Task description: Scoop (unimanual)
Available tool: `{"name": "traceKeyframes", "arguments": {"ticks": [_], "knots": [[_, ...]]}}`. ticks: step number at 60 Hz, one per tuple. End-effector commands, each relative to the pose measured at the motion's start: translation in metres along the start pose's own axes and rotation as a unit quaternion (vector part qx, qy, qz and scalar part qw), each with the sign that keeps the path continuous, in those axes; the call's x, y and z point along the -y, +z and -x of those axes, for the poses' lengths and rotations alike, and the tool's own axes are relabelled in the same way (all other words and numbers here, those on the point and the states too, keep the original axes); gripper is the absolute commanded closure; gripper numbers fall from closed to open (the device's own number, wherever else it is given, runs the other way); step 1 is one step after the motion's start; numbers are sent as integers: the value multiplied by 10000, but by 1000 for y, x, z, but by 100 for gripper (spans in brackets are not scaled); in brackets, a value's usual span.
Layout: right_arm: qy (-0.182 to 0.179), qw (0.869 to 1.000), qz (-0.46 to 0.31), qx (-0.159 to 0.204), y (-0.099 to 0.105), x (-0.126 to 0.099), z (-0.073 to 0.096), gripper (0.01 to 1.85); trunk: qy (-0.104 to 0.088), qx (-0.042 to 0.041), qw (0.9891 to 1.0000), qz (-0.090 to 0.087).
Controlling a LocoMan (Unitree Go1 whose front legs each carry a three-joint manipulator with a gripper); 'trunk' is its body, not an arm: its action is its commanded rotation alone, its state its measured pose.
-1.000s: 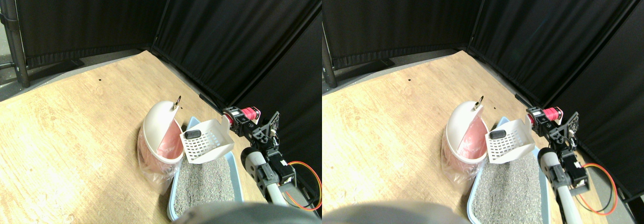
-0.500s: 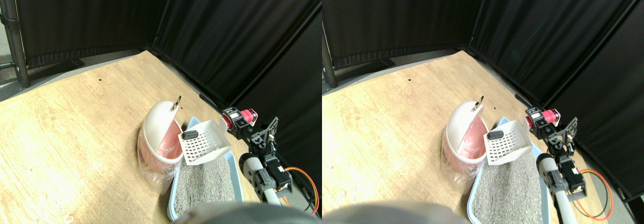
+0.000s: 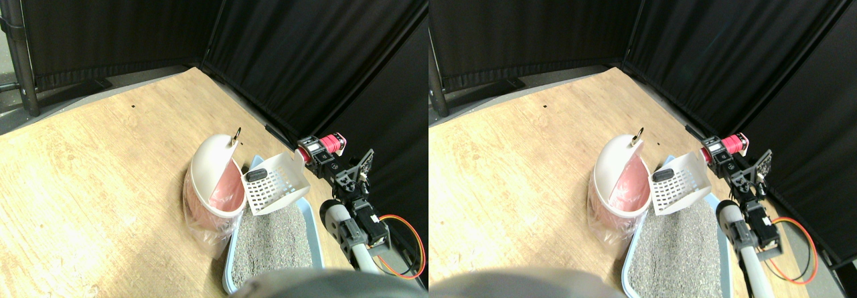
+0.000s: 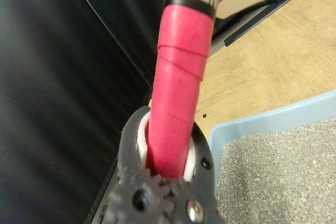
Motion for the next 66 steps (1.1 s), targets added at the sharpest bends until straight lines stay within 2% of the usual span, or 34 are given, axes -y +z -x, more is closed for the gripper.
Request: {"name": "traceKeyframes", "arguments": {"ticks": [1,16,24,32,36,44,47,51,54,64,66], "knots": [[-178,9989,172,409,12,5,-3,176,111,-13,9996,265],[-268,9974,344,568,20,8,-4,180,118,-5,9995,300],[-283,9970,363,628,25,8,-3,180,122,31,9994,318],[-288,9961,379,736,29,9,-3,178,116,50,9994,331],[-255,9958,312,826,31,10,-2,171,113,63,9993,337],[-342,9953,281,856,35,11,-1,175,106,69,9993,348],[-305,9946,437,891,37,10,-1,180,100,71,9993,349],[-228,9949,438,876,39,9,1,173,94,83,9993,343],[-152,9937,576,948,41,8,2,179,84,85,9993,349],[-108,9929,602,1017,46,5,7,177,94,117,9992,374],[14,9907,802,1101,45,4,7,180,91,117,9992,378]]}}
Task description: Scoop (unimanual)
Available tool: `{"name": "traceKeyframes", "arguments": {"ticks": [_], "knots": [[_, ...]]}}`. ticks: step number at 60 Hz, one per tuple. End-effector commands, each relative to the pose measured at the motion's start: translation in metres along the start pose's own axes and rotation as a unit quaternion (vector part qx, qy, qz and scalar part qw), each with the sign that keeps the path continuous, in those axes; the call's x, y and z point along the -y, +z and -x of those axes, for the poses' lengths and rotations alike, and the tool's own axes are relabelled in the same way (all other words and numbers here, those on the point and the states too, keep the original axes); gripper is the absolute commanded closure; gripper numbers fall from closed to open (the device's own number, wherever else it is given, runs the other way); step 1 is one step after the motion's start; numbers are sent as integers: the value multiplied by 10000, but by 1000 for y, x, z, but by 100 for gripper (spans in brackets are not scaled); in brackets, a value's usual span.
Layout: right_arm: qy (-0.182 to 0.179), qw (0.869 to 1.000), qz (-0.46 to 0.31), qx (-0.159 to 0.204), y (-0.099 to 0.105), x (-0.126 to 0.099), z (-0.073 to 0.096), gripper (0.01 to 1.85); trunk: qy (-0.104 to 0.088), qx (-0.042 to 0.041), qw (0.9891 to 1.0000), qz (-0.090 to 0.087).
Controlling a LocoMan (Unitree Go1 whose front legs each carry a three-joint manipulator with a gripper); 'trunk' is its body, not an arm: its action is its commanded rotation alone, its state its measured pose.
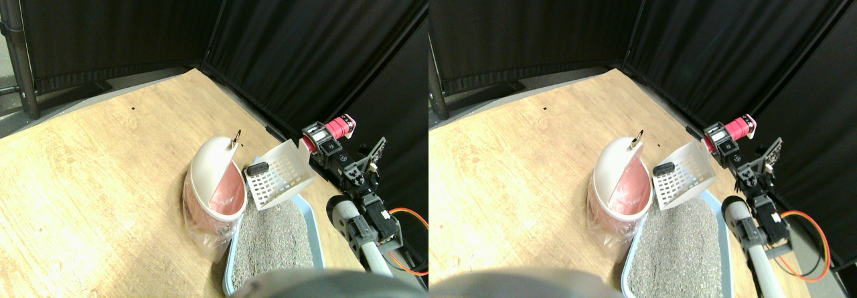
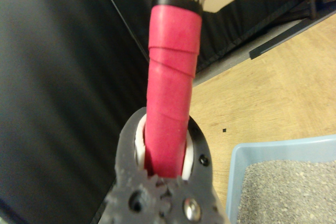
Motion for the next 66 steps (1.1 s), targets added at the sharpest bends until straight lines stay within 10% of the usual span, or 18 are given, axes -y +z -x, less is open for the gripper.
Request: {"name": "traceKeyframes", "arguments": {"ticks": [1,54,57,66], "knots": [[68,9990,278,330,11,-1,2,178,86,83,9991,410],[-679,9942,-799,222,-22,20,15,153,-196,28,9997,107],[-857,9895,-1161,15,-27,25,18,179,-236,16,9997,56],[-1203,9755,-1836,-110,-47,44,29,180,-367,-19,9993,-97]]}}
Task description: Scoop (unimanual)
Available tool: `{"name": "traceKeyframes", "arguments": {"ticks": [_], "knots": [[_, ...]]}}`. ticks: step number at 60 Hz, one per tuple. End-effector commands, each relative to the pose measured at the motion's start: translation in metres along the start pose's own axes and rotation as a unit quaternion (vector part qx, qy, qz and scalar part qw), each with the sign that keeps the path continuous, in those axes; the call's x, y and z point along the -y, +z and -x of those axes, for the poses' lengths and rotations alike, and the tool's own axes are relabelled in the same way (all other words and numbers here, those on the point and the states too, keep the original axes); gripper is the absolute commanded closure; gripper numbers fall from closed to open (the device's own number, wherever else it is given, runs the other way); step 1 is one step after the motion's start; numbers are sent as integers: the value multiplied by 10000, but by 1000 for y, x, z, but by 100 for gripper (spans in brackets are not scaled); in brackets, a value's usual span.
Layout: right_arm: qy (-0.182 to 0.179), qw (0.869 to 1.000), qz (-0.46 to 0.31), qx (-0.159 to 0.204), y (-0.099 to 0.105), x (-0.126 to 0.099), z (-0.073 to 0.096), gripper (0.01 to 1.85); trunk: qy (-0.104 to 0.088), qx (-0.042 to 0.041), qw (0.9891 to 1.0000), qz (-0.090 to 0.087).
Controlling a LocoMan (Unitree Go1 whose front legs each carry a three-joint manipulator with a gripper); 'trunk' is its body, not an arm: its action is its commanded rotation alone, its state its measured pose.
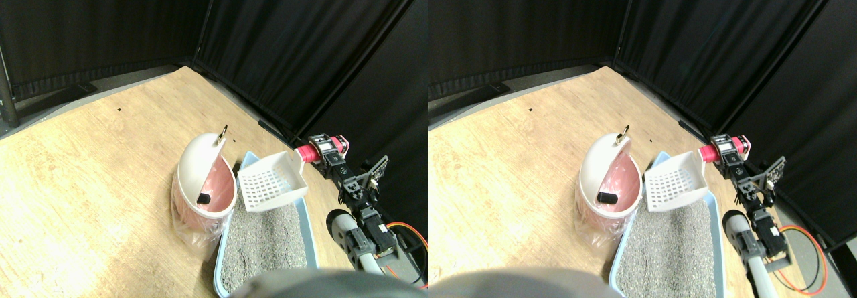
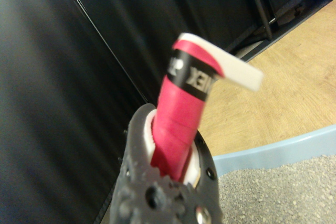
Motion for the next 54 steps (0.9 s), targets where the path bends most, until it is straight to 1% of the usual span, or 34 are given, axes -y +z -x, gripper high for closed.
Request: {"name": "traceKeyframes", "arguments": {"ticks": [1,4,5,10,12,14,16,21,23,27,31,38,40,44,47,48,54], "knots": [[-324,9987,-299,248,3,14,1,180,-74,50,10000,-32],[-381,9983,-354,252,0,19,4,180,-128,38,9999,-94],[-527,9972,-484,208,-3,24,7,180,-142,33,9998,-106],[-631,9950,-736,258,-11,33,12,180,-228,11,9995,-199],[-787,9938,-770,165,-16,38,16,180,-282,-9,9993,-255],[-842,9933,-773,178,-21,42,18,180,-320,-15,9991,-290],[-988,9913,-863,133,-26,46,21,180,-361,-28,9988,-327],[-1184,9880,-994,61,-32,50,28,180,-452,-54,9981,-417],[-1264,9860,-1089,48,-36,53,32,180,-490,-70,9977,-456],[-1291,9848,-1160,94,-42,57,36,180,-561,-83,9969,-540],[-1511,9790,-1365,90,-49,63,43,180,-630,-114,9960,-622],[-1595,9764,-1455,107,-60,70,51,180,-763,-140,9941,-753],[-1673,9745,-1489,108,-65,72,54,180,-793,-149,9937,-783],[-1688,9722,-1616,169,-72,75,59,180,-849,-160,9927,-841],[-1782,9685,-1733,174,-77,76,63,180,-883,-177,9921,-872],[-1742,9690,-1738,214,-80,77,65,180,-900,-179,9918,-887],[-1945,9616,-1918,259,-89,77,72,180,-952,-198,9907,-950]]}}
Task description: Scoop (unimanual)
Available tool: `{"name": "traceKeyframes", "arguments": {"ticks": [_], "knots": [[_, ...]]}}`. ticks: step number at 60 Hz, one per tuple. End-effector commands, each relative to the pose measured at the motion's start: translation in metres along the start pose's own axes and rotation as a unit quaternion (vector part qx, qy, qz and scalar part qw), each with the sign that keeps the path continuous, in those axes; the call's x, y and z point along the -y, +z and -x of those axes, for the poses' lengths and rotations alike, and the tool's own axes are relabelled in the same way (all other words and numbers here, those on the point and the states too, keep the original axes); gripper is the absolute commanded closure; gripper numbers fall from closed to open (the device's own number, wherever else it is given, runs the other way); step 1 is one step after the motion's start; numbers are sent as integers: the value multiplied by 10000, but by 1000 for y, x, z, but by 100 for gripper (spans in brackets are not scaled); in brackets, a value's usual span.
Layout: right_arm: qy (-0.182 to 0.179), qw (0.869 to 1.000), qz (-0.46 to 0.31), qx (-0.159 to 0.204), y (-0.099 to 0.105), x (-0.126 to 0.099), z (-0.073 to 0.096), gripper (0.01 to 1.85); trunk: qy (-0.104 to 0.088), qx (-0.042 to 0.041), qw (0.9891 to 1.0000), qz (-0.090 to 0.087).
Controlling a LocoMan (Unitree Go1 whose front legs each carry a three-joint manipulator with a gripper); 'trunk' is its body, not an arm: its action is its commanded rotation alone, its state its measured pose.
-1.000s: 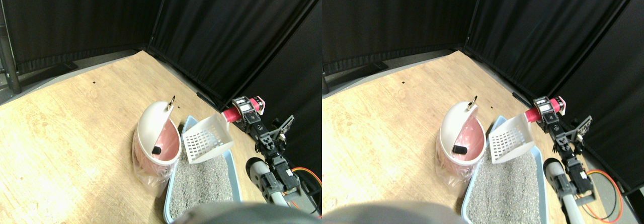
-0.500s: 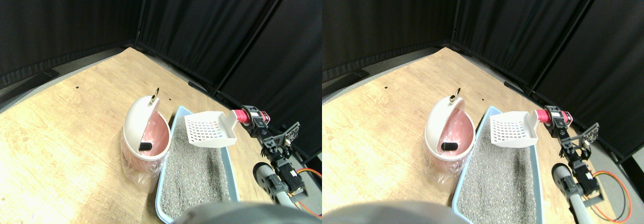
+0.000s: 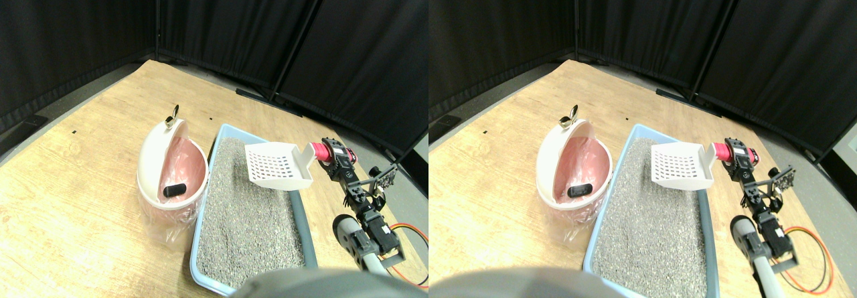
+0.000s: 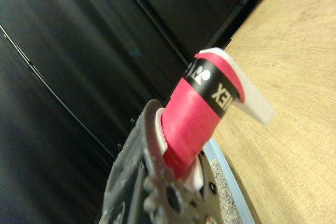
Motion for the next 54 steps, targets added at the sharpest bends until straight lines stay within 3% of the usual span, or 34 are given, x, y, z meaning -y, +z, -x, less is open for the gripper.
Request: {"name": "traceKeyframes", "arguments": {"ticks": [1,10,29,30,32,34,35,54], "knots": [[-75,9987,-319,383,3,1,2,180,-67,131,9999,-38],[-243,9984,-393,311,-8,8,10,180,-125,103,9998,-104],[-222,9969,-723,207,-29,17,18,180,-172,73,9997,-178],[-222,9967,-750,211,-31,18,18,165,-175,64,9997,-186],[-272,9956,-888,142,-34,20,19,159,-180,60,9996,-188],[-251,9961,-840,139,-34,20,19,163,-188,59,9996,-194],[-259,9964,-801,114,-35,20,19,180,-194,54,9996,-195],[-504,9944,-930,-25,-56,20,29,180,-192,23,9996,-206]]}}
